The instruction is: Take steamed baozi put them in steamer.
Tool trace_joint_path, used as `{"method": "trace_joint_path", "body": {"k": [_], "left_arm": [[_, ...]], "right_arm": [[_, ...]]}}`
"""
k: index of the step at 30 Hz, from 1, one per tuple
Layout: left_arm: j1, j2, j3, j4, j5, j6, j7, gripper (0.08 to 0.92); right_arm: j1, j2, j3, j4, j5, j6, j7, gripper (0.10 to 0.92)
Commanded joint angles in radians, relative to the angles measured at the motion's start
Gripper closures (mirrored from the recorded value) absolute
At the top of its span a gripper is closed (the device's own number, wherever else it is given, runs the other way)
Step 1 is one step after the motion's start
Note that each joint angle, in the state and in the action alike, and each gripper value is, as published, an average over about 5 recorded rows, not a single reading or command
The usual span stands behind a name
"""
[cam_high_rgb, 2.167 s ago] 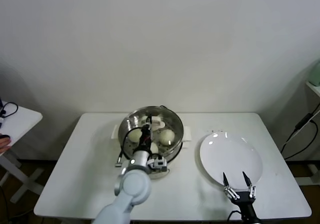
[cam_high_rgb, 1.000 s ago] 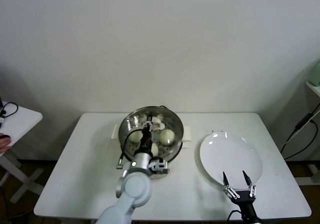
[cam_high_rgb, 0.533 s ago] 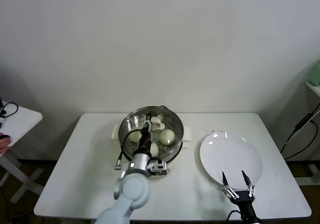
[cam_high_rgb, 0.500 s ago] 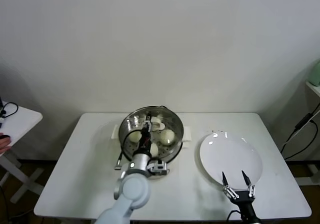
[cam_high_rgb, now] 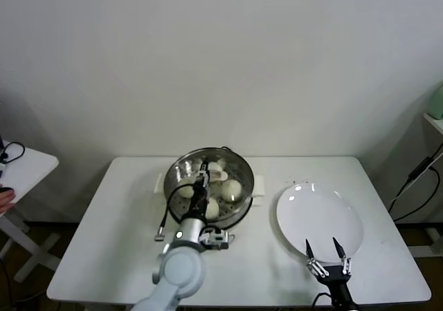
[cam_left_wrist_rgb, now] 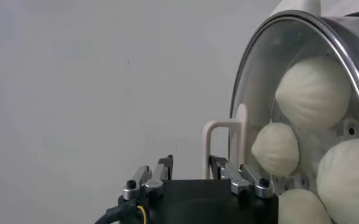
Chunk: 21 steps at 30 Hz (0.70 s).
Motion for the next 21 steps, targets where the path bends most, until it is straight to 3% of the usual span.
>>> {"method": "trace_joint_path", "body": {"k": [1,14,21], "left_arm": [[0.062,0.006,-0.028,-0.045,0.001,-0.015,-0.004,0.550],[0.124,0.015,-0.060,-0.105,-0.015,-0.031,-0.014,0.550],[0.199,0.021,-0.177,-0.207,-0.166,-0.032,-0.059,0.550]], "right_arm": [[0.001,0.001,-0.003,-0.002,-0.004,0.001,0.000,0.203],[-0.001,0.001,-0.005,-0.002,-0.007,0.004,0.000,0.203],[0.004,0.006,-0.010,-0.003,-0.013,0.000,-0.002,0.203]]}}
